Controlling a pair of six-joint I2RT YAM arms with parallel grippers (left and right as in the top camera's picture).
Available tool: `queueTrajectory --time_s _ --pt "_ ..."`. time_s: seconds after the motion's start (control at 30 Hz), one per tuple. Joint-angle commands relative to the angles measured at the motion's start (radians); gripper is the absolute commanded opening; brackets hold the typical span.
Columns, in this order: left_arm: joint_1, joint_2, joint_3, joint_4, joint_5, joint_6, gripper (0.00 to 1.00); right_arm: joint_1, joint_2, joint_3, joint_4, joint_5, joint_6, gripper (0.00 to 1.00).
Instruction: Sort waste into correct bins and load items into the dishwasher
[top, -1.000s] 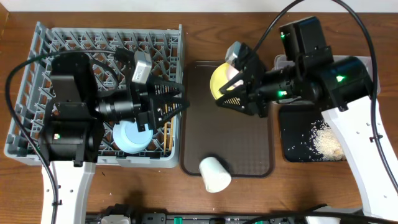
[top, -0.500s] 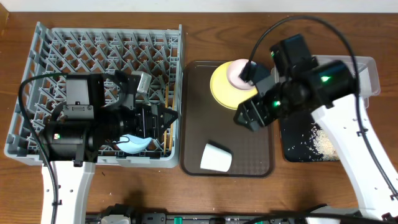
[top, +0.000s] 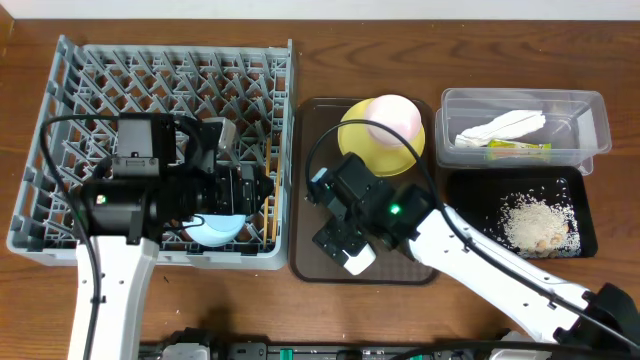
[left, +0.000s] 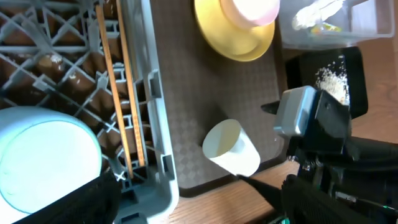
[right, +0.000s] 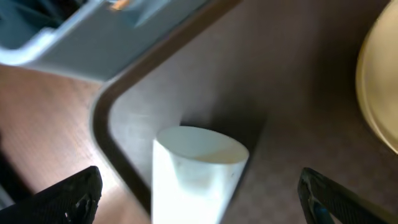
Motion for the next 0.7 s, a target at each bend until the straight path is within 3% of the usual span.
queueTrajectory --time_s 0.0,0.3,0.5,0.57,0.67 --pt "0.005 0.027 -0.01 -0.008 -0.016 -0.004 0.86 0.003 -0.008 -0.055 0.032 0.056 0.008 0.99" --pt "0.005 0.03 -0.01 -0.014 -0.015 -0.005 0.86 0.005 -0.007 -0.209 0.183 -0.114 0.064 0.96" --pt "0.005 0.03 -0.01 -0.016 -0.015 -0.005 0.86 0.004 -0.007 -0.246 0.232 -0.116 0.096 0.75" --pt "0.005 0.03 -0.01 -0.016 -0.015 -0.005 0.86 0.003 -0.007 -0.246 0.225 -0.084 0.17 0.61" --pt "0.005 0.03 -0.01 -0.016 -0.015 -0.005 0.86 -0.006 -0.007 -0.246 0.211 -0.024 0.305 0.63"
